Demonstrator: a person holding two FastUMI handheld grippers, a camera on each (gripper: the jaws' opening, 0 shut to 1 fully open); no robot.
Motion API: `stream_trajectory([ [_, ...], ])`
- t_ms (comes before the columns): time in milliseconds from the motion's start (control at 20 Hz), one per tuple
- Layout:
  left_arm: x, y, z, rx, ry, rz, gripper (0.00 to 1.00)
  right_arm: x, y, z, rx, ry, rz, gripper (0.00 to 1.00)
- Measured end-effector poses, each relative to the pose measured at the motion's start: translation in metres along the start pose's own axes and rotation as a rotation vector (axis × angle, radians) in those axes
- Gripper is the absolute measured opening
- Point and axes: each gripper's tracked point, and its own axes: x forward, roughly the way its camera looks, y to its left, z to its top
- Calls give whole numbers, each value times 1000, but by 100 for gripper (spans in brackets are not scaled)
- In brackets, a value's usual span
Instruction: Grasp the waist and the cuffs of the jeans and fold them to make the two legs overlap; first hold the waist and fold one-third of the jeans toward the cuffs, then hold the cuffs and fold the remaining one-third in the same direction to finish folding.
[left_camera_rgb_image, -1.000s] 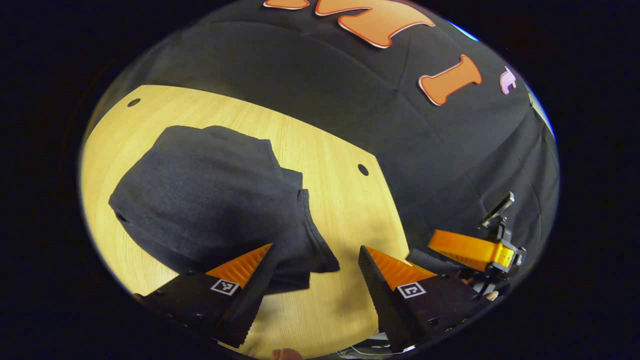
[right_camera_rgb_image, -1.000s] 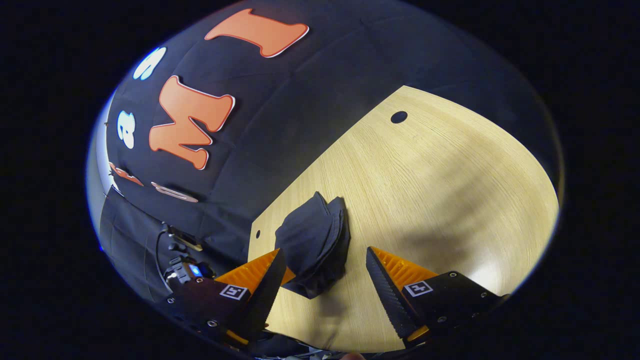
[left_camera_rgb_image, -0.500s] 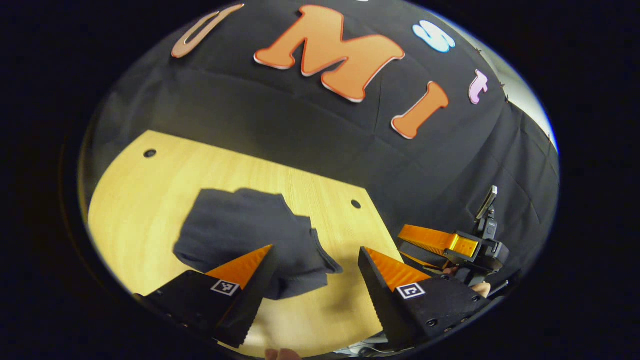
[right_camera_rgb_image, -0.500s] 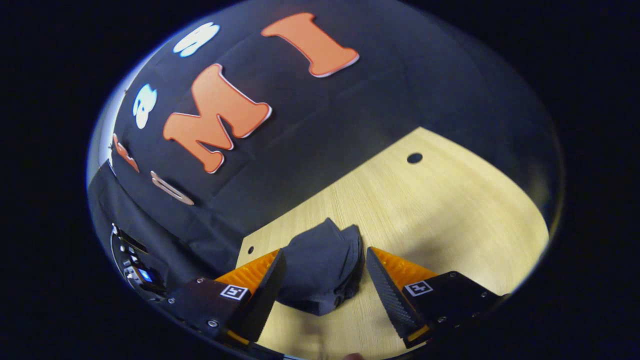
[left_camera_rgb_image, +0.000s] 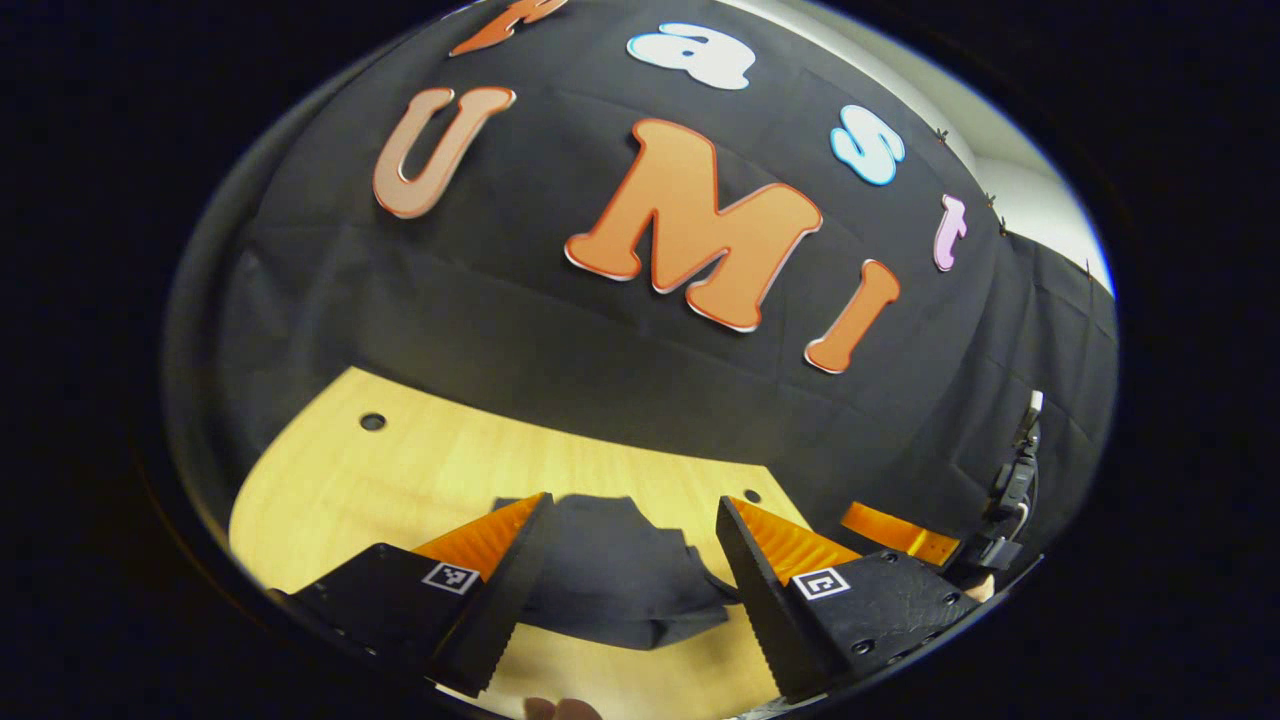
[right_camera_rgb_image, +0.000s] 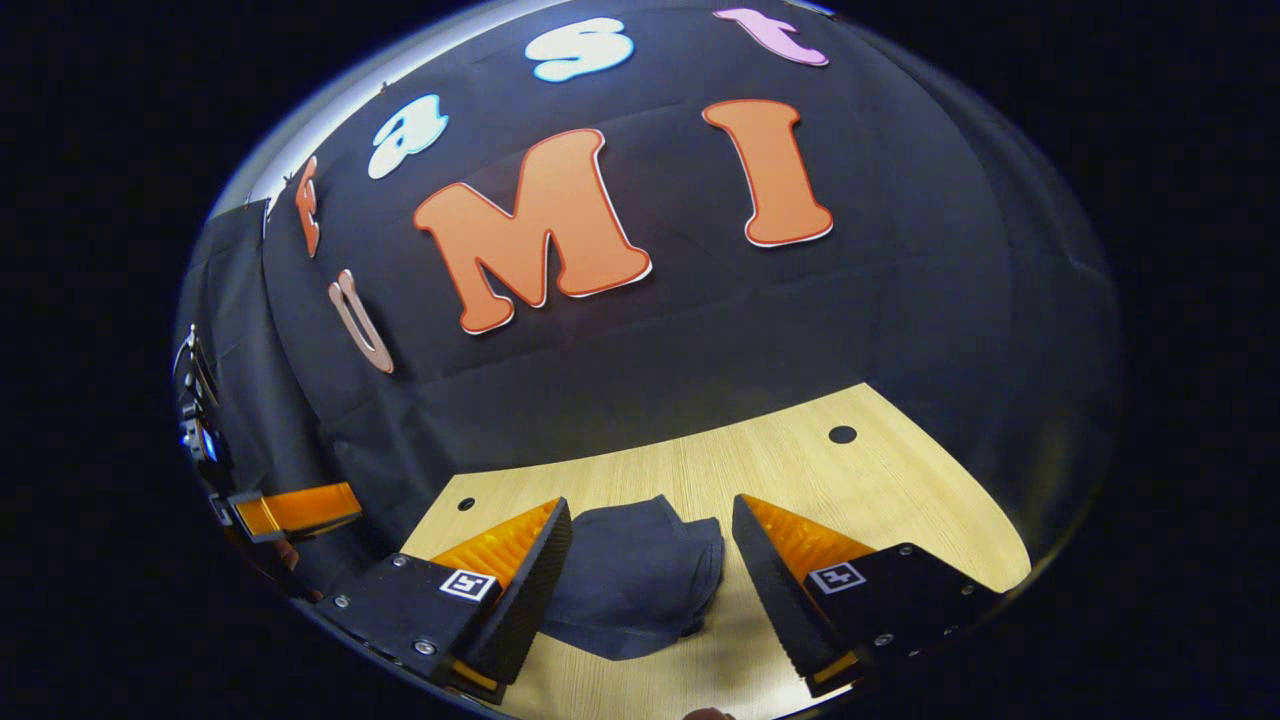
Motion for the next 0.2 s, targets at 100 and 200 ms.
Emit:
stream_trajectory([
  [100,-6,5,7,-18,-27,1,97,1,2,-5,-21,-1,-11,98],
  [200,-6,18,12,3,-49,31,98,0,1,-8,-48,1,-25,98],
])
